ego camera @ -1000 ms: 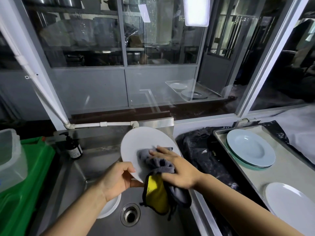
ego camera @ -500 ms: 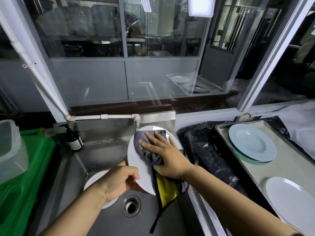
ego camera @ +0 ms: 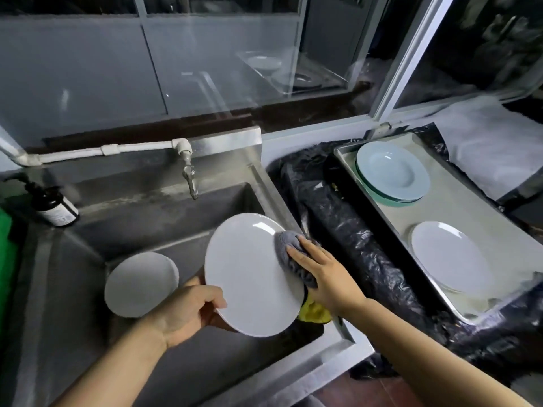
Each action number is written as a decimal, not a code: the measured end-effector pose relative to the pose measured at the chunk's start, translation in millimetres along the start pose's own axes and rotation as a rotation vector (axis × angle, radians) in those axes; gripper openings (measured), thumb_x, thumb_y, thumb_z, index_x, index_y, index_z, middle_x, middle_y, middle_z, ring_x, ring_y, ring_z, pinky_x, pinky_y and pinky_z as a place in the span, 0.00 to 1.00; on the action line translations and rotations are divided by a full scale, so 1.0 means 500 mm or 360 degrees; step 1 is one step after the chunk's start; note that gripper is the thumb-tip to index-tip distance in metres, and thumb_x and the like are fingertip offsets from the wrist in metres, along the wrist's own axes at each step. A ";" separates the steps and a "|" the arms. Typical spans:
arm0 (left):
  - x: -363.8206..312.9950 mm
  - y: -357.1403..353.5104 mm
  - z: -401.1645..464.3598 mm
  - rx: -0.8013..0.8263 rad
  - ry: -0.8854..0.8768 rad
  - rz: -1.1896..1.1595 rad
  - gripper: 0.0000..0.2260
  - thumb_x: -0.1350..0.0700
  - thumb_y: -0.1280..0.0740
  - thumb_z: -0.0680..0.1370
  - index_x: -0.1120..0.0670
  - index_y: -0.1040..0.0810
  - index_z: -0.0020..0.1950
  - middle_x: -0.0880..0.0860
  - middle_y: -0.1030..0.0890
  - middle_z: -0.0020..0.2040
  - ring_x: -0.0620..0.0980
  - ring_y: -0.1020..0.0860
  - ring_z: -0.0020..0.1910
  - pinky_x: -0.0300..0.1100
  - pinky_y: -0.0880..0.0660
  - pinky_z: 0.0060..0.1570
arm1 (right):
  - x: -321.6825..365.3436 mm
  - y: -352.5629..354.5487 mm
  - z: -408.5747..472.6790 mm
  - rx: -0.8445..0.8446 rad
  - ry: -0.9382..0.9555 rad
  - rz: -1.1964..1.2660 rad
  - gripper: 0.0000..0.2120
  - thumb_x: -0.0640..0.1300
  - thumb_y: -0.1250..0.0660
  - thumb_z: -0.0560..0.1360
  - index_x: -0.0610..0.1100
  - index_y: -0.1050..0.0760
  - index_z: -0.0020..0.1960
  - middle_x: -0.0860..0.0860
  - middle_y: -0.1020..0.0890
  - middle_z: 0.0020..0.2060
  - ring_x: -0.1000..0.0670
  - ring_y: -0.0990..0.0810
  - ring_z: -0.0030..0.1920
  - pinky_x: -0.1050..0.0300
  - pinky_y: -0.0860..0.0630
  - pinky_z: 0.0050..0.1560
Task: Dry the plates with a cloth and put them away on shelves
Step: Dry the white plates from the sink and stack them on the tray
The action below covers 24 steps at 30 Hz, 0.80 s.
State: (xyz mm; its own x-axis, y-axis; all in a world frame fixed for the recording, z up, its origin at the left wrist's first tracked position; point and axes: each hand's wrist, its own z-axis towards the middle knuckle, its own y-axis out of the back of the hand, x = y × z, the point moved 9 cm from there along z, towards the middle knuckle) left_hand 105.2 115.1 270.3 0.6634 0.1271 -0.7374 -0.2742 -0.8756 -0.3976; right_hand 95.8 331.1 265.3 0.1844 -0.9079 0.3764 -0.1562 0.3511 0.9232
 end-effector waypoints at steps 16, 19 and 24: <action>0.173 0.047 0.057 -0.0150 0.0342 -0.0110 0.30 0.68 0.36 0.60 0.55 0.26 0.62 0.60 0.20 0.59 0.66 0.24 0.59 0.72 0.25 0.50 | -0.207 -0.255 -0.195 0.0629 -0.0673 -0.0164 0.44 0.79 0.52 0.67 0.63 0.59 0.78 0.53 0.61 0.79 0.43 0.63 0.78 0.35 0.60 0.75; 0.179 0.043 0.059 -0.0149 0.0340 -0.0131 0.33 0.68 0.33 0.57 0.55 0.27 0.63 0.59 0.21 0.60 0.65 0.24 0.59 0.66 0.21 0.45 | -0.199 -0.268 -0.191 0.0641 -0.0677 -0.0147 0.54 0.83 0.68 0.55 0.62 0.58 0.78 0.53 0.64 0.78 0.42 0.66 0.77 0.35 0.63 0.75; 0.177 0.027 0.060 -0.0083 0.0322 -0.0143 0.30 0.67 0.35 0.60 0.56 0.26 0.62 0.60 0.21 0.60 0.63 0.24 0.58 0.66 0.23 0.49 | -0.201 -0.268 -0.186 0.0596 -0.0775 -0.0118 0.58 0.79 0.83 0.51 0.63 0.56 0.78 0.53 0.61 0.79 0.43 0.64 0.78 0.36 0.63 0.75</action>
State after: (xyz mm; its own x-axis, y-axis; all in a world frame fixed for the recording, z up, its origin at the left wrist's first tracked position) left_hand 139.1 128.8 183.4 0.8110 0.1141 -0.5738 -0.1750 -0.8886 -0.4240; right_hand 188.3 396.4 111.0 -0.2426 -0.9581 0.1521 -0.5063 0.2588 0.8226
